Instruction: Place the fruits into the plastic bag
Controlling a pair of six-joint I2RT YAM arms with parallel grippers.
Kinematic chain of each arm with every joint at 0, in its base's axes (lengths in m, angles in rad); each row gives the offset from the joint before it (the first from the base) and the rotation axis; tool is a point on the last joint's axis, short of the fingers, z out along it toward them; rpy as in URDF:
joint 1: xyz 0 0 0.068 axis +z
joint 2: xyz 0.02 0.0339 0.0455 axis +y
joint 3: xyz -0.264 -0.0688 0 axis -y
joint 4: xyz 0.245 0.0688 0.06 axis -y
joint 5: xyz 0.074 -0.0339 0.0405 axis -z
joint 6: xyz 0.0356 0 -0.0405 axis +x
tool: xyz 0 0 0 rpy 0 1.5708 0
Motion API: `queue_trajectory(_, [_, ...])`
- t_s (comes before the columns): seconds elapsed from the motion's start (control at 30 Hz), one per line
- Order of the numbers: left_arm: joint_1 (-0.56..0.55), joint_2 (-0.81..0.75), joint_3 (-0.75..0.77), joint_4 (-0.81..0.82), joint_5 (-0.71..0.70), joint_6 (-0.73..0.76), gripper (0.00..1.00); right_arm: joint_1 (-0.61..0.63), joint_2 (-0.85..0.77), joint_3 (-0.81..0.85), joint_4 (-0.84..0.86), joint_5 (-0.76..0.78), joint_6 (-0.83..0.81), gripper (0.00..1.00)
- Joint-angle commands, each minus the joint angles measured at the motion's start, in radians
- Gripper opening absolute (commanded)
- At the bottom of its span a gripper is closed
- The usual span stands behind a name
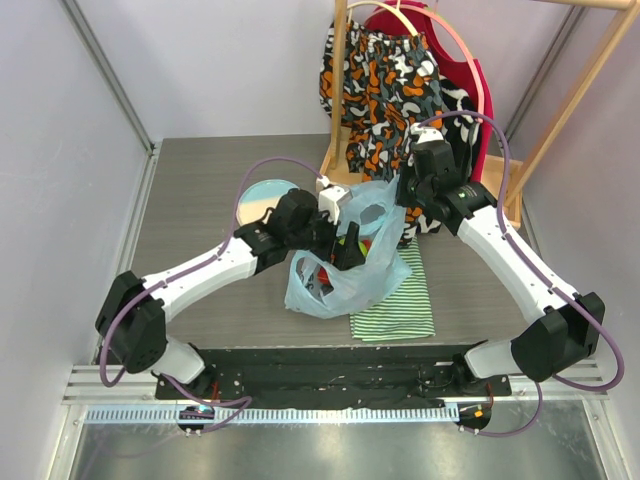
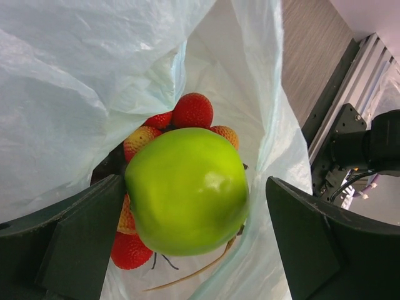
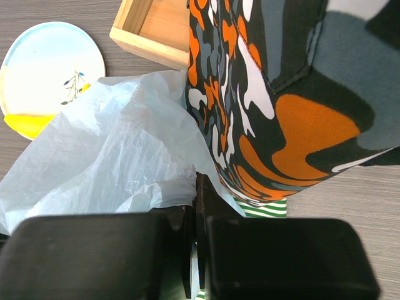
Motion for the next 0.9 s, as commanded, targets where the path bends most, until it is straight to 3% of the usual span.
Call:
queue_trajectory(0.0, [-0.004,-0.058,0.052,0.05,0.027,0.019,1.0,-0.003,-0.02,-0.001,0.034,0.003,0.004,0.01])
queue_trajectory(0.5, [0.001,-0.224,0.102,-0.128,-0.125,0.159,1.0,-0.005,-0.026,0.01,0.034,0.014,-0.002,0.01])
queue_trajectory(0.63, [0.037,-0.308,0.014,-0.2,-0.154,0.176,1.0,-0.003,-0.025,0.011,0.034,0.014,-0.005,0.01])
queue_trajectory(0.87, [0.119,-0.454,-0.174,-0.208,-0.05,0.099,1.0,-0.003,-0.017,0.018,0.034,0.008,-0.008,0.01])
